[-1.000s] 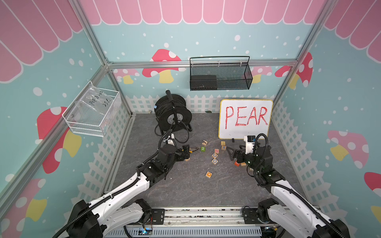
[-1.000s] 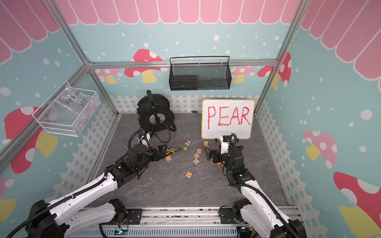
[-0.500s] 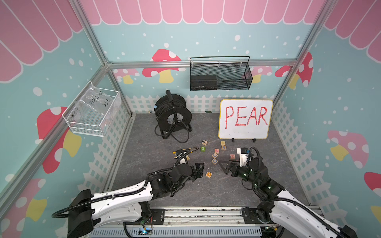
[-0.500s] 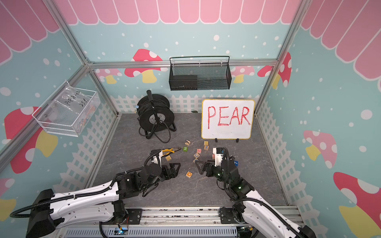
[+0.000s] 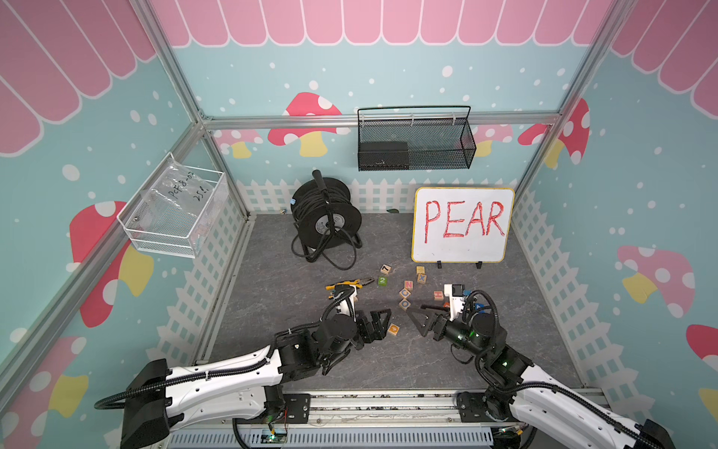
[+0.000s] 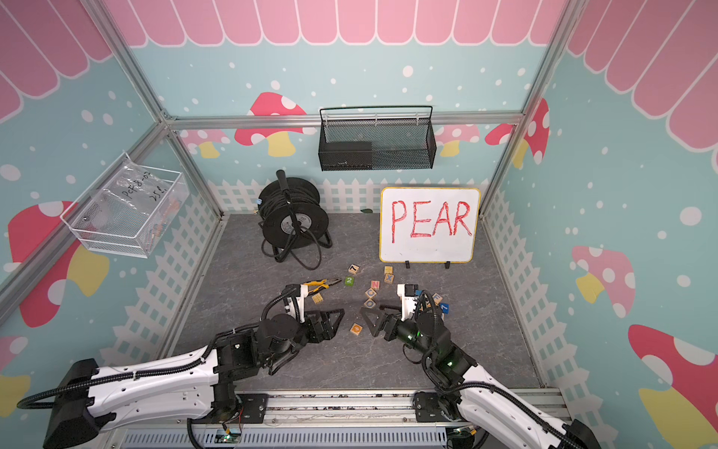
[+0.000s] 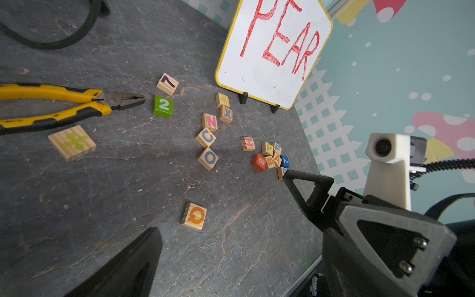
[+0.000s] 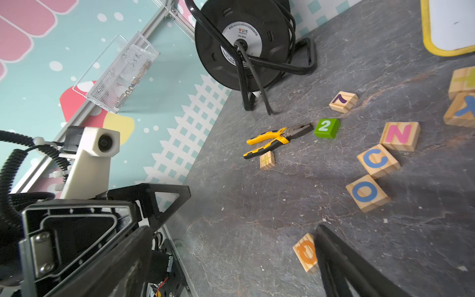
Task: Spell the uppercase word “pear” with letter blocks
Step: Pick up the letter block from the center of the board.
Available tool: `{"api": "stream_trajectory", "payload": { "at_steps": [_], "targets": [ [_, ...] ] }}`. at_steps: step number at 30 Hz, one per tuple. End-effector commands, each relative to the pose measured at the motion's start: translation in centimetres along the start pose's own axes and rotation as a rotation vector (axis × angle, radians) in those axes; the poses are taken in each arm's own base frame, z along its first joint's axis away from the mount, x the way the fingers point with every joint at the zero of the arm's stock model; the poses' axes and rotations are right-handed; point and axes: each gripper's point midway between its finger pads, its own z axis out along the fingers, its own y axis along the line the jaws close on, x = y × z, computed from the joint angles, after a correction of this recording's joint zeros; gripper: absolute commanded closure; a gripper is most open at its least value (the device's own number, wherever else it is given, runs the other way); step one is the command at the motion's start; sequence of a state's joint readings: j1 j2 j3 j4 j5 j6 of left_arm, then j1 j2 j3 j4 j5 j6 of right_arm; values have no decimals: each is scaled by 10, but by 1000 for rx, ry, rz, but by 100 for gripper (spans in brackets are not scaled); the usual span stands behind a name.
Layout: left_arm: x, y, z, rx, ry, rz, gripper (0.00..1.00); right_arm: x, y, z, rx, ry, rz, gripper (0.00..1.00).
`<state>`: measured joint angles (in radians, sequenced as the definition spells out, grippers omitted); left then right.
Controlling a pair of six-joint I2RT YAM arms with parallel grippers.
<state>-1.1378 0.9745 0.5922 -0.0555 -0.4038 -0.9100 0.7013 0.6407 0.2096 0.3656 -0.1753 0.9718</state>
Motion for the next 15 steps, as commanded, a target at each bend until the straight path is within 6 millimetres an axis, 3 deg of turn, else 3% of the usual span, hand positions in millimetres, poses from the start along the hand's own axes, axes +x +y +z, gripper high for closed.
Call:
{"api": "stream_trajectory", "payload": {
  "at_steps": [1,5,10,15],
  "targets": [
    [-23,6,-7,-73,-77,69,1,-6,-17,-1,96,-42,43,1],
    [-31,11,-6,-177,-63,192,0,-23,-60,-12,405,-89,-42,4],
    [-23,3,9,-202,10,264,0,-54,-97,-35,784,-96,-212,1],
    [-5,-11,31,-158,80,309,1,-50,-135,-50,1065,6,-270,0]
  ]
}}
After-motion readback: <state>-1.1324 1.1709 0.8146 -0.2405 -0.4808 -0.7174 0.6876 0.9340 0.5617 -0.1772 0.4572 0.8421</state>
